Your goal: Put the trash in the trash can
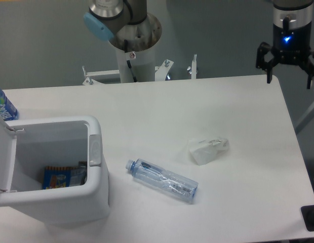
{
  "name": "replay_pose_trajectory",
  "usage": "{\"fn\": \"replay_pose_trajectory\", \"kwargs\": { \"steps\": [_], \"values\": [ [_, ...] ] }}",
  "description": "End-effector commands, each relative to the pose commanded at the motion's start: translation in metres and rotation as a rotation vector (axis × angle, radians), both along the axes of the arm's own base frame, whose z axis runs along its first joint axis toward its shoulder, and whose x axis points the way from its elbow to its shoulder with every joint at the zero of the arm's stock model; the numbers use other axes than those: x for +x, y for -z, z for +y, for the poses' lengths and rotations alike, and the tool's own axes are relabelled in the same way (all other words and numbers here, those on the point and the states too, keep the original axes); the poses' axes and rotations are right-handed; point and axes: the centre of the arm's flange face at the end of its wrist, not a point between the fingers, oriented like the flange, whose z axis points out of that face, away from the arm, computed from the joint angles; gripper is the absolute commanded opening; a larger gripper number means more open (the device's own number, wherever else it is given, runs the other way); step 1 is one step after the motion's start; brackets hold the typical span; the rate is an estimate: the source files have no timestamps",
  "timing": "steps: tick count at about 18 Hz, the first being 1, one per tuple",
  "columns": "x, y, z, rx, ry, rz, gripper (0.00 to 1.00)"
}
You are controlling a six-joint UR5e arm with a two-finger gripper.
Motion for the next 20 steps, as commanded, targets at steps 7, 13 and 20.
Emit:
{"fn": "replay_pose_trajectory", "kwargs": {
  "steps": [7,13,20],
  "values": [
    [0.01,0.004,0.005,0.011,-0.012,-0.012,1.0],
    [0.024,0.044,0.003,0.009,-0.035,-0.063,1.0],
    [0.059,0.122,0.027,-0.002,-0.076,-0.182,1.0]
  ]
}}
